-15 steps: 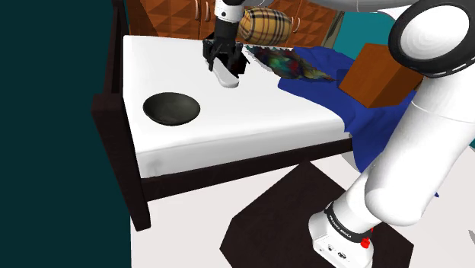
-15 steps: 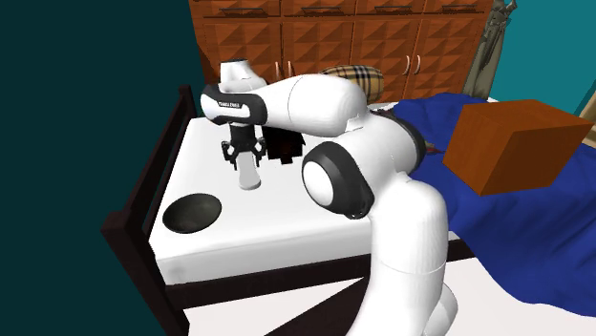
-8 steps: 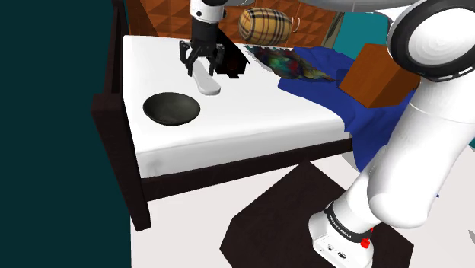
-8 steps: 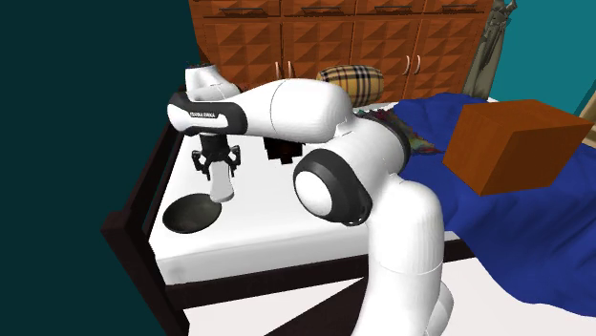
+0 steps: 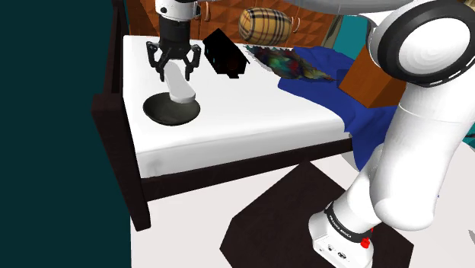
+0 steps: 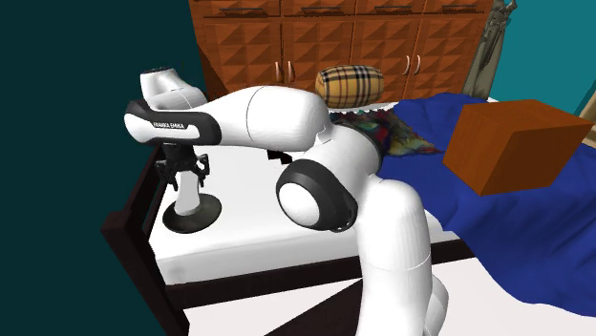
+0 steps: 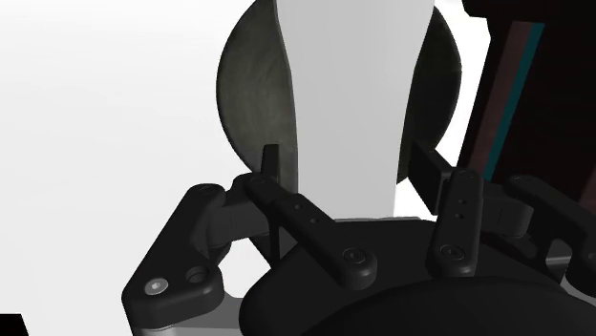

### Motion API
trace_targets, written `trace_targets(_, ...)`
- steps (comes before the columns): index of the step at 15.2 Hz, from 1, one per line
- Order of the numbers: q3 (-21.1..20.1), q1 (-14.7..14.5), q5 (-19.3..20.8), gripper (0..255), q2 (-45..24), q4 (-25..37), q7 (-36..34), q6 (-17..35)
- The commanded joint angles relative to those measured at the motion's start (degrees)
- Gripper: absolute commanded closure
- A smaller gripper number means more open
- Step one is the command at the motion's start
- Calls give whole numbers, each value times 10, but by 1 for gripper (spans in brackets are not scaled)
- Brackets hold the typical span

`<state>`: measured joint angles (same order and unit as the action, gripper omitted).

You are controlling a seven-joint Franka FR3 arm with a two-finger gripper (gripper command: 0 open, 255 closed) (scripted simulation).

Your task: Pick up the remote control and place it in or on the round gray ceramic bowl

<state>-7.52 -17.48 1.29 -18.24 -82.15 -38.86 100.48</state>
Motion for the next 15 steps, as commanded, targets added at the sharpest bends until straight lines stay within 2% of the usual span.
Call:
trace_targets(1,-4,-9,2,255,-7,2,-13,6)
trace_targets(15,-2,-7,4,255,-17,-91,-13,108)
